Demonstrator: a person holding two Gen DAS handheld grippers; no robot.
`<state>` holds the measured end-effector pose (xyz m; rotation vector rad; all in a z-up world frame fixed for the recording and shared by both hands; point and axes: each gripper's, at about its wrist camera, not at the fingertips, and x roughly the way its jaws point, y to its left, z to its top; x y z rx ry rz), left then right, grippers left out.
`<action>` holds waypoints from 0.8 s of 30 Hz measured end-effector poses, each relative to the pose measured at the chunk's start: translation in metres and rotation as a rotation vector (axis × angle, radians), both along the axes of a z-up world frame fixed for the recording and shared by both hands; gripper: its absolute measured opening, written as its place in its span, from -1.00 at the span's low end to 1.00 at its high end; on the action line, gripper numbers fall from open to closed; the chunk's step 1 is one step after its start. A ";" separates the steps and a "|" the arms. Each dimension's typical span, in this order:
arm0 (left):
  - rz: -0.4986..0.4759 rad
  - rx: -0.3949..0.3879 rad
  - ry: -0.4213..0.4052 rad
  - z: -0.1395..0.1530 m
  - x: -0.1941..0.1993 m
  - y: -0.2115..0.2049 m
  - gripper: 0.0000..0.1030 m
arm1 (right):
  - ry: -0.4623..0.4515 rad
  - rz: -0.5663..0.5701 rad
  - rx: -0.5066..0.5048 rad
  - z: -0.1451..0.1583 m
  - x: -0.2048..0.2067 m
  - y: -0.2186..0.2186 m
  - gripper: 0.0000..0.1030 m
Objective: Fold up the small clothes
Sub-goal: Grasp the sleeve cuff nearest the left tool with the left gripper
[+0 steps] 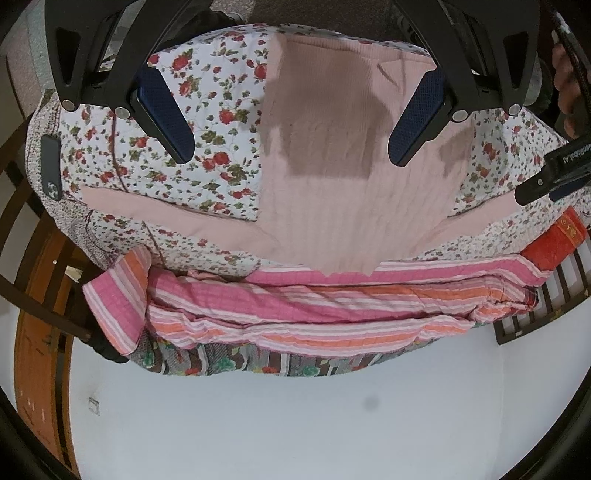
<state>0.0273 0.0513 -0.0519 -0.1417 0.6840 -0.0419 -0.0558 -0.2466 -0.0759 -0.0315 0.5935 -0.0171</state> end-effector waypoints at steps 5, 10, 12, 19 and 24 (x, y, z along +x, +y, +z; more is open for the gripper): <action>0.040 -0.054 0.046 -0.032 0.021 0.035 0.92 | 0.015 0.026 0.028 -0.022 0.018 0.002 0.99; 0.132 -0.120 0.087 -0.067 0.048 0.089 0.84 | 0.014 0.054 0.059 -0.042 0.039 0.006 0.99; 0.177 -0.166 0.087 -0.083 0.055 0.117 0.69 | 0.017 0.065 0.058 -0.049 0.050 0.007 0.99; 0.376 -0.290 0.111 -0.132 0.066 0.203 0.42 | 0.076 0.145 0.045 -0.072 0.089 0.016 0.87; 0.477 -0.390 0.070 -0.139 0.075 0.247 0.39 | 0.030 0.146 -0.021 -0.078 0.109 0.021 0.83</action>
